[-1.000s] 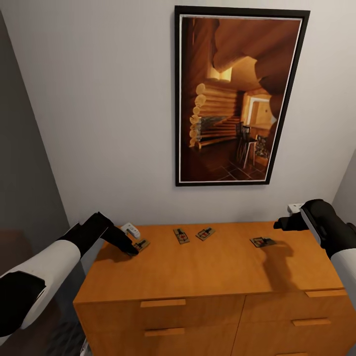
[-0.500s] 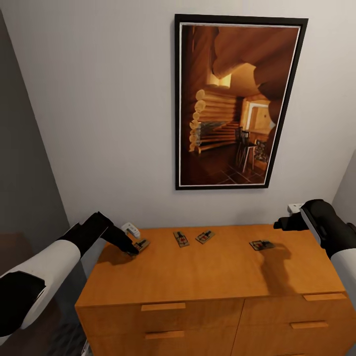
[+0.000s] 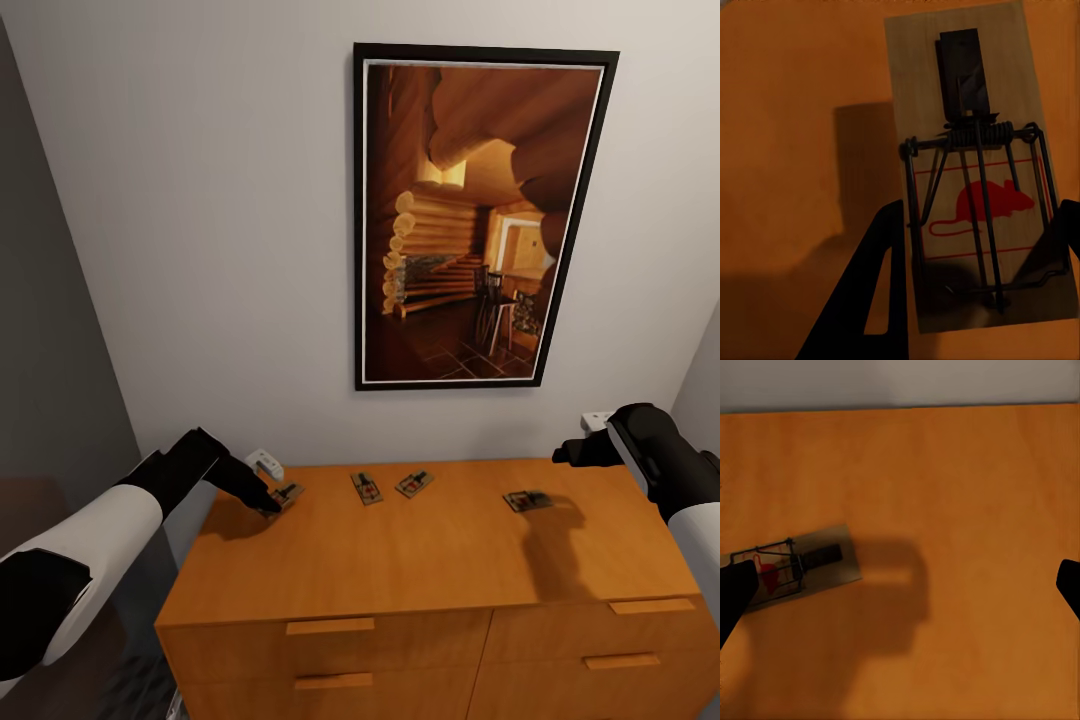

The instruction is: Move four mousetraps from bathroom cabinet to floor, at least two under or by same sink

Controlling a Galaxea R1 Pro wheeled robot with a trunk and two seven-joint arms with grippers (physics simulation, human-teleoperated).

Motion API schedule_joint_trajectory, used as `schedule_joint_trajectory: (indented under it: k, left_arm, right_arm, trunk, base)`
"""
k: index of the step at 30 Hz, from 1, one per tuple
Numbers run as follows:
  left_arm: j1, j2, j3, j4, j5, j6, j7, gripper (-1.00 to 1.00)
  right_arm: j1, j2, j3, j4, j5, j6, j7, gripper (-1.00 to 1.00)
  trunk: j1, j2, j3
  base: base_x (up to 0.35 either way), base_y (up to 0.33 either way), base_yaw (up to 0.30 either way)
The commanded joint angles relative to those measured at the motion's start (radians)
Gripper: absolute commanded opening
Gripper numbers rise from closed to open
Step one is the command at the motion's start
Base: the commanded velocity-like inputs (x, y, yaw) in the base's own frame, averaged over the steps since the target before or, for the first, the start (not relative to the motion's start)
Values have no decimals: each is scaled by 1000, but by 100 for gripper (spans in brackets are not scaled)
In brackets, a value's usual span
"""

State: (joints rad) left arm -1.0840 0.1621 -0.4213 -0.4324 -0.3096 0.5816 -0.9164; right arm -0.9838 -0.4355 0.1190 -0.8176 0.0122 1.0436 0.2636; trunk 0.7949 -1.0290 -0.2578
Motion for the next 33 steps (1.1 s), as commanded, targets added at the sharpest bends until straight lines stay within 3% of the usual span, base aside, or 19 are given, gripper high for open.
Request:
schedule_joint_trajectory:
  k: [1,11,25,30,33]
  left_arm:
    - [-1,0,0,-3,-7,4,-5,-100]
    - [-1,0,38,-3,-4,4,-6,-100]
    - [-1,1,158,-4,-3,3,-39,-100]
    - [-1,1,175,-10,-3,4,-69,-100]
    - [-1,1,180,-23,-3,5,-80,-100]
  right_arm:
    - [-1,-1,4,0,2,4,2,100]
    - [-1,1,3,6,-1,4,3,100]
    - [-1,7,-3,24,-5,4,3,100]
    - [-1,14,-8,33,-7,4,3,100]
    - [-1,30,-33,40,-6,4,3,100]
  trunk:
    - [0,-1,-1]
    - [0,-1,-1]
    - [0,-1,-1]
    - [0,-1,-1]
    - [0,-1,-1]
  base:
    - [0,0,0]
    - [0,0,0]
    - [0,0,0]
    - [0,0,0]
    - [0,0,0]
